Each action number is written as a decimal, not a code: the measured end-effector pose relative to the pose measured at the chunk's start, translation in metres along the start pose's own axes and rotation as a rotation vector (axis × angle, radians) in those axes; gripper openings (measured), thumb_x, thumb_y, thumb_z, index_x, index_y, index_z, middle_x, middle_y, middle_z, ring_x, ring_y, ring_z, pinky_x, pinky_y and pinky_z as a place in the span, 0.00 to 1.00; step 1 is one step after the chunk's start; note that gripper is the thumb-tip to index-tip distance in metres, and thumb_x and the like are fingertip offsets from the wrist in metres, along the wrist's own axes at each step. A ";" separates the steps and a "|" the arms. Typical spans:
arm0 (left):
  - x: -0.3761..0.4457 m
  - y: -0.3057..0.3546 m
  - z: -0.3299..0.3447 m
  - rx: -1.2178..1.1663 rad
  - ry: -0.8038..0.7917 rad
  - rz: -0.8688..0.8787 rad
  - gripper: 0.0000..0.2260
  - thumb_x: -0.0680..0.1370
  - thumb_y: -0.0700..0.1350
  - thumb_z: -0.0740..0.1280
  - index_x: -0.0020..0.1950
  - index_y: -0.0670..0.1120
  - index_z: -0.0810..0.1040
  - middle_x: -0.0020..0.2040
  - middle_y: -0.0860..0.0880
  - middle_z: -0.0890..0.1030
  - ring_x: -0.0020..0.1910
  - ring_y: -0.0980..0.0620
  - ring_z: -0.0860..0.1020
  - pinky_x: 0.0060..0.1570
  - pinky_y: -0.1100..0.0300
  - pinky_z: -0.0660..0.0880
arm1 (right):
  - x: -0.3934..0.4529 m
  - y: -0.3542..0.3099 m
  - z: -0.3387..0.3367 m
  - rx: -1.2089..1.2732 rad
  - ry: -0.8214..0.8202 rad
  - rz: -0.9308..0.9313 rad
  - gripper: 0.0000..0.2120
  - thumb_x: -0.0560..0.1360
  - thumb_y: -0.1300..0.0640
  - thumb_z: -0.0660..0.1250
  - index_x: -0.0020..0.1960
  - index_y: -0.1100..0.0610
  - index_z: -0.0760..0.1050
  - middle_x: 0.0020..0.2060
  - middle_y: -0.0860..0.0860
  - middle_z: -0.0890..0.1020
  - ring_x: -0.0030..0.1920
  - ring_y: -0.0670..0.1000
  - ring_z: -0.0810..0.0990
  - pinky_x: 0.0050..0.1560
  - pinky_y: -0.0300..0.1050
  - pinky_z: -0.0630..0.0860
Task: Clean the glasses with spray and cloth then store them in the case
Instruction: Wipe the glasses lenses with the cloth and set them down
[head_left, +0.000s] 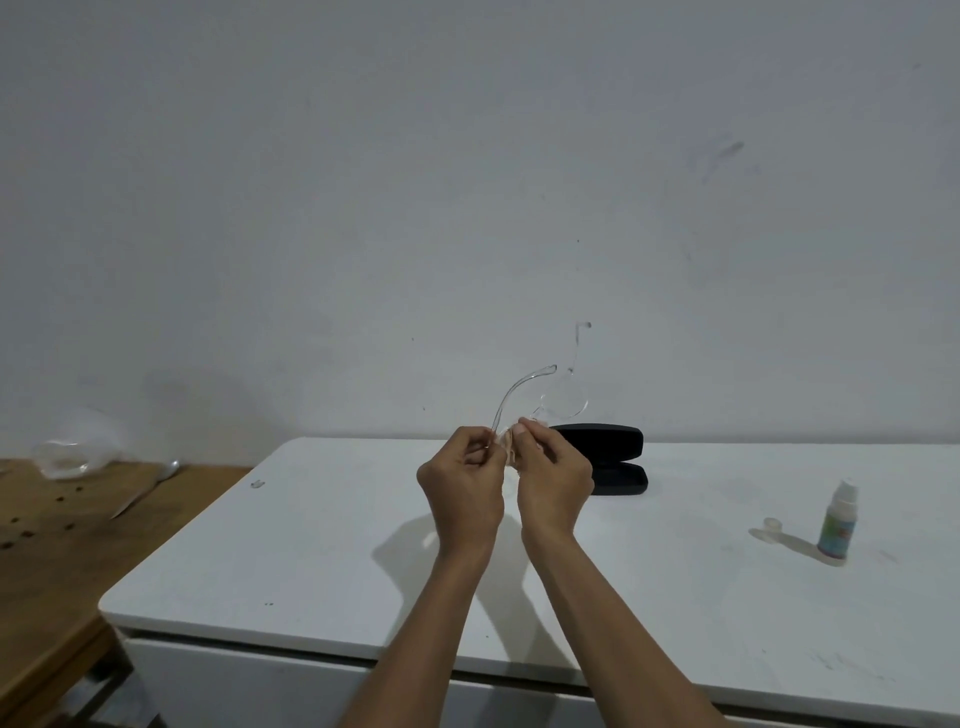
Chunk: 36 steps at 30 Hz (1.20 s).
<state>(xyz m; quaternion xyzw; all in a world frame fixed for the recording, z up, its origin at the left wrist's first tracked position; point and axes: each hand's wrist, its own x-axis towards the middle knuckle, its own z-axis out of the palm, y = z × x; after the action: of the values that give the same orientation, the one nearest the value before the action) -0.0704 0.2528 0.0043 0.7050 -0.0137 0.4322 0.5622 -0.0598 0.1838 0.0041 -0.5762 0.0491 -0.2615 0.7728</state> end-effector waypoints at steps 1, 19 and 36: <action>0.001 -0.001 -0.001 -0.005 0.000 0.000 0.03 0.73 0.32 0.74 0.42 0.39 0.84 0.33 0.54 0.83 0.34 0.59 0.83 0.38 0.69 0.78 | 0.002 0.002 -0.001 -0.023 -0.033 0.003 0.13 0.76 0.62 0.74 0.39 0.45 0.85 0.35 0.41 0.87 0.39 0.43 0.86 0.47 0.39 0.83; 0.017 -0.002 -0.017 0.067 -0.134 0.077 0.07 0.71 0.30 0.71 0.42 0.41 0.81 0.36 0.49 0.84 0.36 0.52 0.83 0.41 0.53 0.82 | -0.009 0.004 0.004 -0.084 0.016 -0.140 0.06 0.76 0.64 0.71 0.41 0.59 0.82 0.32 0.55 0.83 0.33 0.46 0.78 0.40 0.35 0.75; 0.020 -0.011 -0.026 0.076 -0.150 0.012 0.08 0.72 0.30 0.70 0.40 0.43 0.78 0.39 0.51 0.86 0.37 0.52 0.84 0.41 0.55 0.82 | 0.015 -0.005 -0.022 -0.181 -0.489 -0.049 0.07 0.71 0.64 0.72 0.34 0.60 0.84 0.31 0.59 0.84 0.31 0.52 0.77 0.38 0.48 0.76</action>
<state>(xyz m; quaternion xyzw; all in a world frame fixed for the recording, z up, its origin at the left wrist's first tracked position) -0.0683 0.2871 0.0083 0.7560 -0.0437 0.3818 0.5299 -0.0572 0.1566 0.0047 -0.6900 -0.1300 -0.1273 0.7006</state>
